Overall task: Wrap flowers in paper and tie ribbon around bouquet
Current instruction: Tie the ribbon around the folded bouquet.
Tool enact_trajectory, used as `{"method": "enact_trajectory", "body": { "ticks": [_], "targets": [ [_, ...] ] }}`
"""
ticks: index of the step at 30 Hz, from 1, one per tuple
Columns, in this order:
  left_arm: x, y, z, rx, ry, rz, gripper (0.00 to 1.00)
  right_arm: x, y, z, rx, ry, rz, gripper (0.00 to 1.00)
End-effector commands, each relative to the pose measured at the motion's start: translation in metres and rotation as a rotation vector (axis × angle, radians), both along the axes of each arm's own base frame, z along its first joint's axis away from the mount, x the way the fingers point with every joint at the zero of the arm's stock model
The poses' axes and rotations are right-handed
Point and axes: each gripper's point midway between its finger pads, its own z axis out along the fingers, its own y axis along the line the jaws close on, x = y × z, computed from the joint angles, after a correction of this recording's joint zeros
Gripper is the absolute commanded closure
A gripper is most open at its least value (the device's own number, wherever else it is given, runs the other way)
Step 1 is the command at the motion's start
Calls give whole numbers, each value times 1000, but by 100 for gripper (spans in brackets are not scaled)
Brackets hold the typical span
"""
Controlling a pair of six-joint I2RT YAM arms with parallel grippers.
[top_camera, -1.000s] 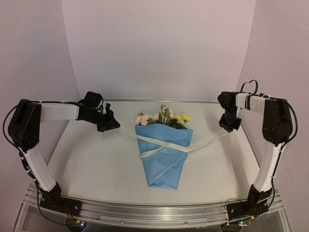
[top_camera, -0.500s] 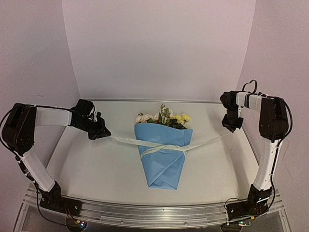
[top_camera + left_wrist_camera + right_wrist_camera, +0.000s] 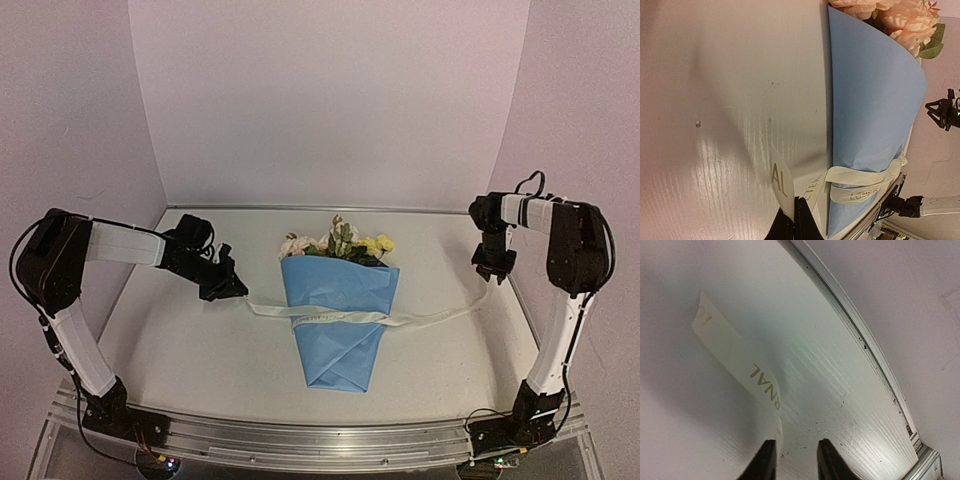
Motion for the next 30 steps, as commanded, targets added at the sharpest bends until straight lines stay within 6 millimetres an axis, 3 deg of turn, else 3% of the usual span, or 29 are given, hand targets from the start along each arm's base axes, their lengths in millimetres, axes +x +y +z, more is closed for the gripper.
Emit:
{"method": "enact_trajectory", "body": {
  "ticks": [1,4,8,13,16,20,30],
  "targets": [
    [8,-24,9,-37,-42,-39,100,-1,38,22,75,-64,96,47],
    [8,-28,9,-50,-38,-40,100,-8,67,28,149,-117,176,34],
    [9,-29,10,-51,-39,-40,100,-27,122,43,218,-219,377,27],
    [10,-31,10,-65,-30,-39,100,-65,207,39,335,-309,700,25],
    [11,-32,13,-69,-33,-45,100,-86,243,30,356,-275,864,25],
    [13,-33,14,-69,-35,-52,100,-95,270,22,343,-233,996,25],
    [17,-28,20,-76,-45,-45,100,-103,289,-2,348,-141,1059,36]
  ]
}}
